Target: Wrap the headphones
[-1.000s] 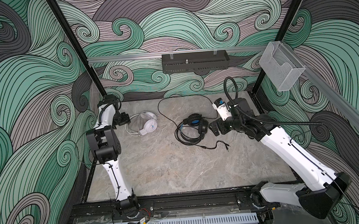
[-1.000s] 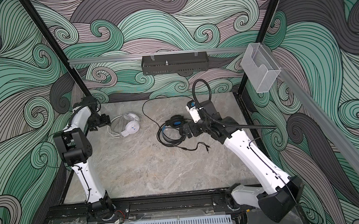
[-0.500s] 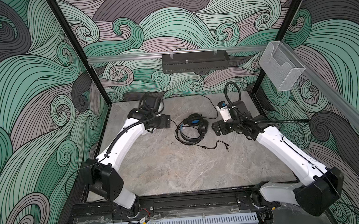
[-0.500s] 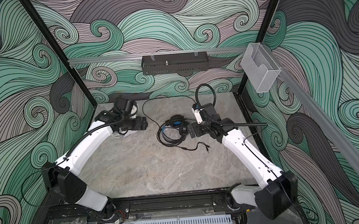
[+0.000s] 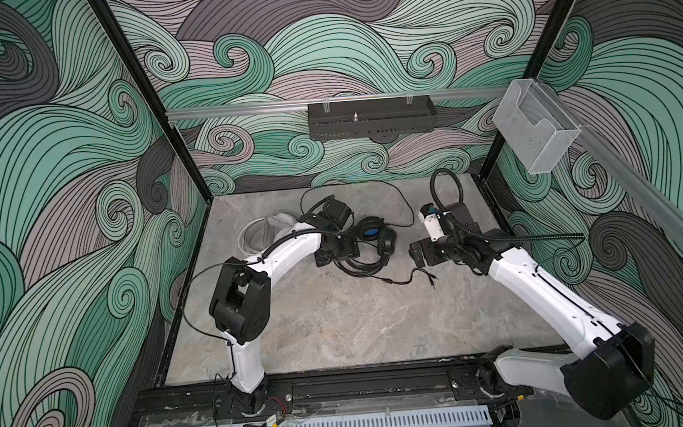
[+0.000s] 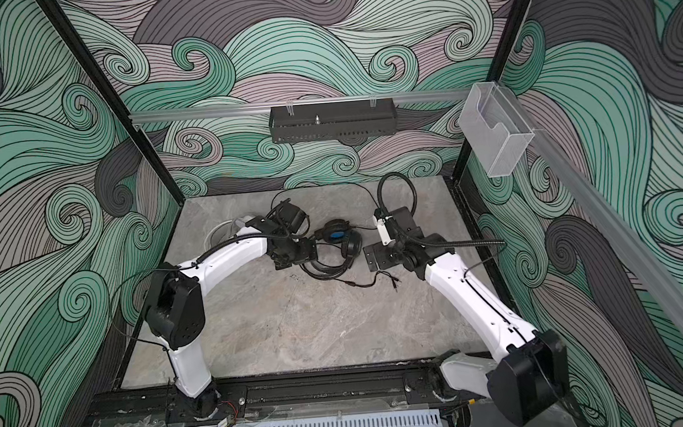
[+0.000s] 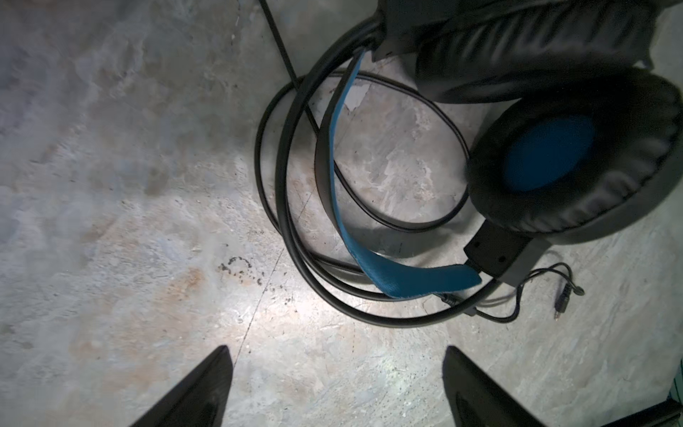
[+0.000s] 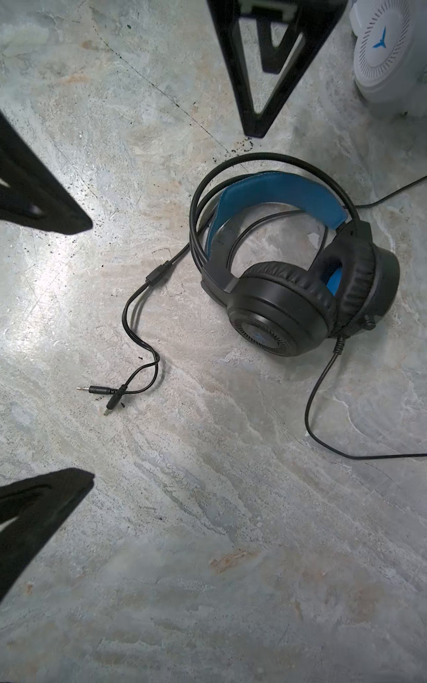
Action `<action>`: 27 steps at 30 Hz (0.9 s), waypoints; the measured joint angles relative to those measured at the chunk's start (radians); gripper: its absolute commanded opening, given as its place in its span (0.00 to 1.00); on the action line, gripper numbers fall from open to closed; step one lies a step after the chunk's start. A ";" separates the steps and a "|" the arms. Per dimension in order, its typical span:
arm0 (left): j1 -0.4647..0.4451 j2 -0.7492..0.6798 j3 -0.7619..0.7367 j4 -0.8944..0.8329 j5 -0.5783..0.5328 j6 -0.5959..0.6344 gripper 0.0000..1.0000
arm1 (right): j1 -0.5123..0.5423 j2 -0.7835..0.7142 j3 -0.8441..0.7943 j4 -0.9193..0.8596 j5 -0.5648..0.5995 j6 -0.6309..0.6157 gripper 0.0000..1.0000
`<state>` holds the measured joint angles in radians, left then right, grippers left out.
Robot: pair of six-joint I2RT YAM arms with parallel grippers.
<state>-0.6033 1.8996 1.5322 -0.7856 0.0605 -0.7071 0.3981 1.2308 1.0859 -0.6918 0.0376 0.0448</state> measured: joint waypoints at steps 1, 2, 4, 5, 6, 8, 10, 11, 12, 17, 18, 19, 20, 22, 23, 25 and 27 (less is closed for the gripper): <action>-0.002 0.019 0.000 0.008 0.000 -0.015 0.90 | 0.000 0.000 0.000 0.001 -0.001 -0.002 0.99; -0.004 0.039 0.000 0.015 0.000 -0.027 0.90 | 0.000 0.000 0.000 0.001 -0.001 -0.003 0.99; -0.007 0.079 0.001 0.030 0.000 -0.044 0.89 | 0.004 0.000 0.000 0.001 -0.003 -0.009 1.00; -0.008 0.103 0.004 0.034 0.001 -0.050 0.88 | 0.007 0.000 0.001 0.001 -0.002 -0.012 1.00; -0.008 0.127 0.013 0.034 0.002 -0.057 0.85 | 0.010 0.000 0.002 0.001 -0.001 -0.015 1.00; -0.009 0.179 0.039 0.035 0.004 -0.071 0.72 | 0.020 -0.003 0.002 0.002 0.006 -0.023 1.00; -0.009 0.213 0.055 0.042 0.004 -0.083 0.64 | 0.029 -0.010 0.002 0.002 0.011 -0.033 1.00; -0.010 0.221 0.057 0.045 0.005 -0.087 0.60 | 0.033 -0.016 0.002 0.002 0.014 -0.038 1.00; -0.012 0.226 0.058 0.048 0.005 -0.091 0.58 | 0.036 -0.021 0.002 0.002 0.016 -0.042 1.00; -0.021 0.229 0.068 0.053 0.005 -0.113 0.48 | 0.041 -0.041 0.002 0.005 0.018 -0.056 1.00; -0.021 0.229 0.068 0.053 0.005 -0.117 0.42 | 0.041 -0.042 0.002 0.005 0.018 -0.056 1.00; -0.021 0.230 0.069 0.052 0.005 -0.120 0.35 | 0.041 -0.043 0.002 0.005 0.018 -0.056 1.00; -0.021 0.231 0.070 0.051 0.005 -0.122 0.32 | 0.041 -0.044 0.002 0.005 0.018 -0.056 1.00; -0.021 0.231 0.072 0.051 0.003 -0.122 0.21 | 0.042 -0.047 0.002 0.004 0.019 -0.056 1.00; -0.021 0.230 0.073 0.052 0.002 -0.121 0.15 | 0.042 -0.048 0.003 0.003 0.019 -0.056 1.00; -0.021 0.227 0.073 0.057 0.001 -0.116 0.12 | 0.042 -0.049 0.010 0.000 0.020 -0.056 1.00; -0.021 0.223 0.073 0.057 -0.001 -0.108 0.06 | 0.042 -0.050 0.017 0.001 0.020 -0.056 1.00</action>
<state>-0.6243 2.1223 1.6054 -0.7284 0.0597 -0.8146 0.4397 1.1809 1.1030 -0.6910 0.0574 -0.0116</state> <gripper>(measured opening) 0.119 0.996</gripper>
